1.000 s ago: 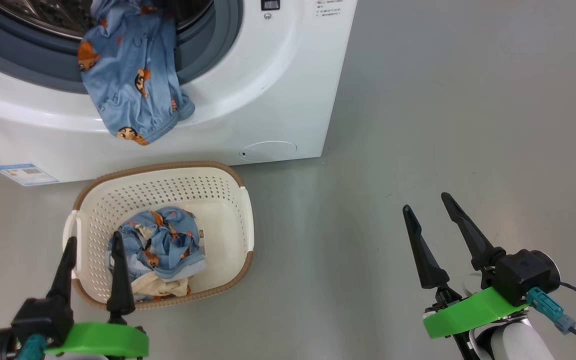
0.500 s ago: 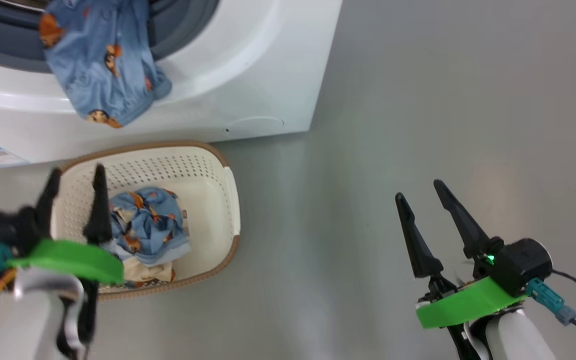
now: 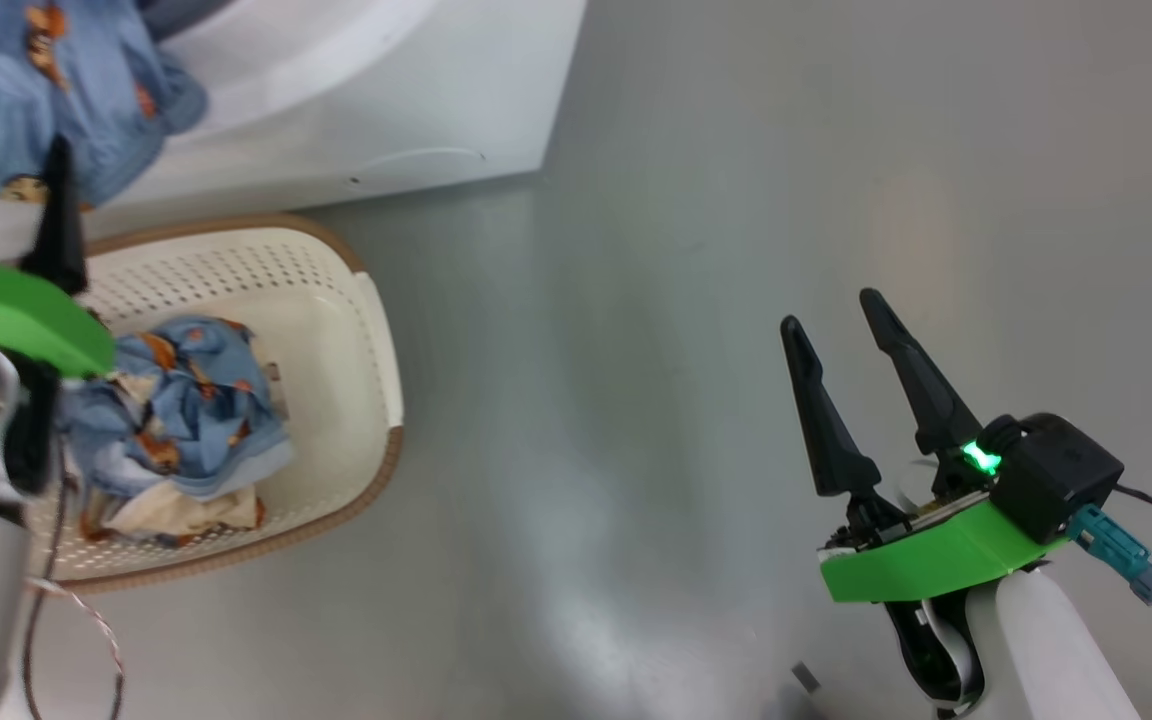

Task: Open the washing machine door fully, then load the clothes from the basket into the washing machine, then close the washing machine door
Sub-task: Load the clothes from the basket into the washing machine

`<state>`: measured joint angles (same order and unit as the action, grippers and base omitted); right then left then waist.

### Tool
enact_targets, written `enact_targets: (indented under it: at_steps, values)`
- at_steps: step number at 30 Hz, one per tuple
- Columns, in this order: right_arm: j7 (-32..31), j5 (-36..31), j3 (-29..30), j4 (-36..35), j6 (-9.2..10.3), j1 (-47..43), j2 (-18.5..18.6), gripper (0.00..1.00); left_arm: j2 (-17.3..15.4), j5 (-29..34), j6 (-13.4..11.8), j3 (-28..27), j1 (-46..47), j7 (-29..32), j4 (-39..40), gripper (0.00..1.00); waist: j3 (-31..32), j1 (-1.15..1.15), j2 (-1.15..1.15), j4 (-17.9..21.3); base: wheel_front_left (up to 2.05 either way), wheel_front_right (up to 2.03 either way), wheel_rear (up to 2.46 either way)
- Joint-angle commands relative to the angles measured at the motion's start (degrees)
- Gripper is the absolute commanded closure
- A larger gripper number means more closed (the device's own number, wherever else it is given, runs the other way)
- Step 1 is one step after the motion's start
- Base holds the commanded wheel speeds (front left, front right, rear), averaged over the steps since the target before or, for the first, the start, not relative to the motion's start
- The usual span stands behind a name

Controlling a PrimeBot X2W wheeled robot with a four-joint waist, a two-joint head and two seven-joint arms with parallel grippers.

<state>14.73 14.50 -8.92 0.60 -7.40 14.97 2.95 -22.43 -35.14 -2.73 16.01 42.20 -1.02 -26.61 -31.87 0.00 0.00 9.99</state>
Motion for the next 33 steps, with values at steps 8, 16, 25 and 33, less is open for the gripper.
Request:
enact_targets:
  at_steps: [8,16,25,33]
  values:
    - [0.3,2.9,-2.6,-1.7,-0.09,1.8,-0.1,0.00,-5.5,-0.4,1.5,-2.4,8.6,3.5,-4.1,0.00,-5.5,0.00,0.00,4.9,0.00,0.00,0.00]
    - [0.3,4.1,-3.3,-1.6,-0.09,2.6,-0.1,0.00,-7.1,-0.6,1.7,-1.8,14.1,8.5,-8.0,0.15,-6.6,0.00,0.00,6.1,0.00,0.00,0.00]
    - [0.3,4.5,-2.8,-1.5,-0.09,2.6,-0.1,0.00,-7.6,-2.5,2.0,-1.5,15.7,14.3,-7.9,1.00,-6.4,0.00,0.00,5.7,0.00,0.00,0.00]
    - [0.3,3.1,-1.9,-1.7,-0.09,2.4,-0.1,0.00,-10.5,-4.8,4.0,-1.0,14.0,21.3,0.9,1.00,-6.1,0.00,0.00,3.4,0.00,0.00,0.00]
